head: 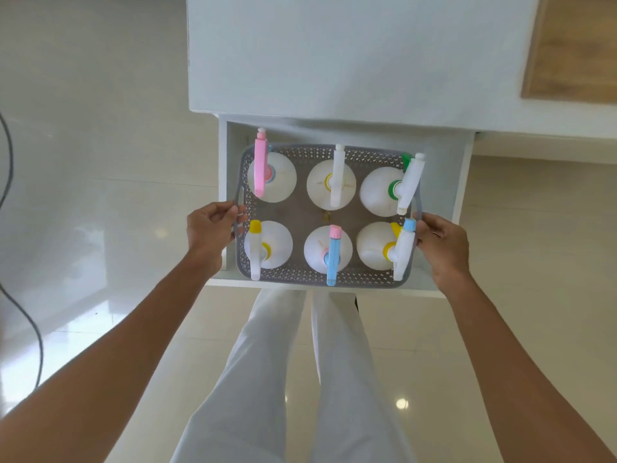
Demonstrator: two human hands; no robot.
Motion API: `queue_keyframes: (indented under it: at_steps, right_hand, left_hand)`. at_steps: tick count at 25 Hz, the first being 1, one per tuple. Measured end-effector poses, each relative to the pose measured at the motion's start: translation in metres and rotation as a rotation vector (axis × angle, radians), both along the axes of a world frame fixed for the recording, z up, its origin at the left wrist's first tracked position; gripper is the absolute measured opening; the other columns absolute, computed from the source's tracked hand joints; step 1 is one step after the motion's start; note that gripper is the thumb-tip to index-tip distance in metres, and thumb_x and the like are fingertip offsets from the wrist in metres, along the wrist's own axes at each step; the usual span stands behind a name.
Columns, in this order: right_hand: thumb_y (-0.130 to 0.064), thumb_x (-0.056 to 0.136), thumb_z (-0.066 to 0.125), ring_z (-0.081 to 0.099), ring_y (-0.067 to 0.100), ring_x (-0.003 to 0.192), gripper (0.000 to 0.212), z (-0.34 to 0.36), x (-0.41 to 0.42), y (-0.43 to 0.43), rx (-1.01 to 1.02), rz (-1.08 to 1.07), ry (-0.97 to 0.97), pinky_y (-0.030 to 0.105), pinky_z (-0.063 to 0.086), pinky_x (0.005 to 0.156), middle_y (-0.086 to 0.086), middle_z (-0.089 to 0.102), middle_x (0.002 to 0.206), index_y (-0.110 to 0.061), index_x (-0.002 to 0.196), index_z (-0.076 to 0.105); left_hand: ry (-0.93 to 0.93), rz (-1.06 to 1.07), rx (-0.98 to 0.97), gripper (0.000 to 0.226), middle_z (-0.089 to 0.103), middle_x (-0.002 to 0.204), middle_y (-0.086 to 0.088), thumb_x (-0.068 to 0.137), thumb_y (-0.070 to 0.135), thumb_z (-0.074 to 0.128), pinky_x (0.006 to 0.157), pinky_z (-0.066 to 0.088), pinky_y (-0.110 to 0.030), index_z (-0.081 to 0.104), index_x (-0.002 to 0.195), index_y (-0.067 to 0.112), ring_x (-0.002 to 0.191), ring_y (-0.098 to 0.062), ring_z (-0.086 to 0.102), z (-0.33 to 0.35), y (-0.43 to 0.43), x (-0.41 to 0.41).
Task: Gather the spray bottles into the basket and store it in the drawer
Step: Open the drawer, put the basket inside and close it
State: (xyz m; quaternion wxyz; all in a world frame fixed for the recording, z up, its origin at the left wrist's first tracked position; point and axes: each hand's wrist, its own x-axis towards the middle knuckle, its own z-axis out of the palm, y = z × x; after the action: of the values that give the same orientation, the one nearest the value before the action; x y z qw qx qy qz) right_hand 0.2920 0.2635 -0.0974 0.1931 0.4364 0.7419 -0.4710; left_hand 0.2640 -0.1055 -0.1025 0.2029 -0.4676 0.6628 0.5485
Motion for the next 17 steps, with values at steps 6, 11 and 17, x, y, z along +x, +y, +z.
queue_keyframes:
  at_steps: [6,11,17]
  right_hand:
    - [-0.014,0.095,0.066,0.069,0.017,0.089,0.018,-0.049,-0.01,0.006,0.039,-0.003,-0.035,0.05,0.057,0.099,-0.001,0.076,0.091,-0.022,0.104,0.079]
    - [-0.016,0.096,0.066,0.064,0.012,0.091,0.021,-0.084,-0.023,0.012,0.15,0.047,-0.077,0.027,0.054,0.089,0.003,0.076,0.108,-0.014,0.114,0.077]
    - [-0.015,0.099,0.061,0.063,0.013,0.091,0.023,-0.115,-0.033,0.012,0.189,0.059,-0.115,0.029,0.055,0.095,-0.001,0.069,0.099,-0.013,0.118,0.075]
  left_hand:
    - [-0.029,-0.006,-0.027,0.01,0.076,0.096,-0.008,0.094,0.008,0.064,0.086,0.059,-0.046,0.068,0.104,0.008,0.078,-0.015,0.072,-0.05,0.016,-0.021]
    - [-0.075,-0.039,-0.001,0.011,0.078,0.092,-0.004,0.092,0.009,0.066,0.089,0.059,-0.05,0.068,0.087,0.02,0.093,-0.023,0.075,-0.091,0.025,-0.037]
    - [-0.131,-0.076,0.005,0.009,0.077,0.095,-0.004,0.094,0.009,0.064,0.089,0.059,-0.051,0.067,0.089,0.017,0.094,-0.021,0.075,-0.127,0.028,-0.032]
